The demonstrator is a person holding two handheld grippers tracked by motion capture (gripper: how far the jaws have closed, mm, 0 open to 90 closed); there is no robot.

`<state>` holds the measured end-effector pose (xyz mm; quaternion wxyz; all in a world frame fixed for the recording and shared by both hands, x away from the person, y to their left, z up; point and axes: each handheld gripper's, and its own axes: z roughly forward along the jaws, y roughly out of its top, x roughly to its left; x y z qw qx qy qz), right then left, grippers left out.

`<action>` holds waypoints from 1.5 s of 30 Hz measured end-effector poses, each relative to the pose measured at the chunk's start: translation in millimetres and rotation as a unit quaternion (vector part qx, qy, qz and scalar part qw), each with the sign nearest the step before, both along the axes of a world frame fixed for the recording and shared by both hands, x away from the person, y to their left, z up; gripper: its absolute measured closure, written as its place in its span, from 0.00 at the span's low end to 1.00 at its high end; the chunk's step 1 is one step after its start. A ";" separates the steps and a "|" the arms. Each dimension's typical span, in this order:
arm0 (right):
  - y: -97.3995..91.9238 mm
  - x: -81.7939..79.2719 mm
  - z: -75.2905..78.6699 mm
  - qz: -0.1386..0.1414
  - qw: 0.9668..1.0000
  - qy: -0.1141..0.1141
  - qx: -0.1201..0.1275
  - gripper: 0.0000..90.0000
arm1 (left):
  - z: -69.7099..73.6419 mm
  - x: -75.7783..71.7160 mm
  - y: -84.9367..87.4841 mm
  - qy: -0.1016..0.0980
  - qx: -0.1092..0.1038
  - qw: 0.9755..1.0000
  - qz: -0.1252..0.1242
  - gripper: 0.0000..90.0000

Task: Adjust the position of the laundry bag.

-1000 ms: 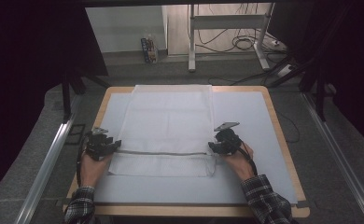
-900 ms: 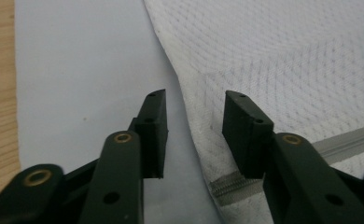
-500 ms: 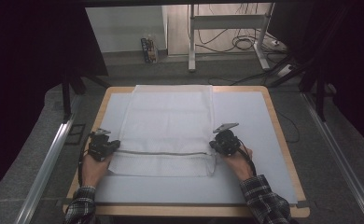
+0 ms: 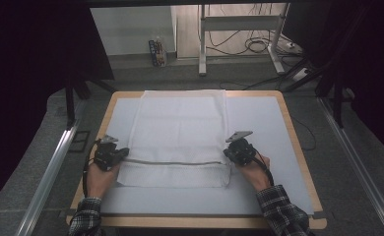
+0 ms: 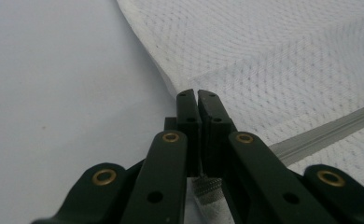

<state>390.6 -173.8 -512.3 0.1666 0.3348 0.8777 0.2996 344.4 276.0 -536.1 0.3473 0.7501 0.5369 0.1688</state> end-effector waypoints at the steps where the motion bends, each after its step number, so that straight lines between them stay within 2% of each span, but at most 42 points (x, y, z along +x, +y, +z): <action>1: -0.5 -0.7 0.8 -0.001 1.000 0.000 0.000 0.98 | 0.6 -0.5 -0.8 0.000 0.001 1.000 -0.005 0.98; 10: -16.4 -9.7 9.2 0.002 1.000 0.000 0.006 0.98 | 3.7 -5.4 -13.3 0.000 0.012 0.999 -0.038 0.98; 15: -29.1 -14.2 11.3 0.000 1.000 0.004 0.008 0.98 | 5.2 -7.8 -19.9 0.007 0.011 0.998 -0.057 0.98; 25: -42.7 -18.2 13.3 -0.006 1.000 0.015 0.017 0.98 | 4.8 -13.1 -30.1 0.021 0.011 0.998 -0.061 0.99; 33: -49.2 -24.2 14.2 -0.016 1.000 0.019 0.010 0.98 | 7.7 -23.6 -36.1 0.020 0.017 0.997 -0.077 0.99; 45: -63.1 -46.5 18.9 -0.017 1.000 0.022 0.006 0.98 | 12.2 -40.7 -49.3 0.020 0.014 0.995 -0.096 0.98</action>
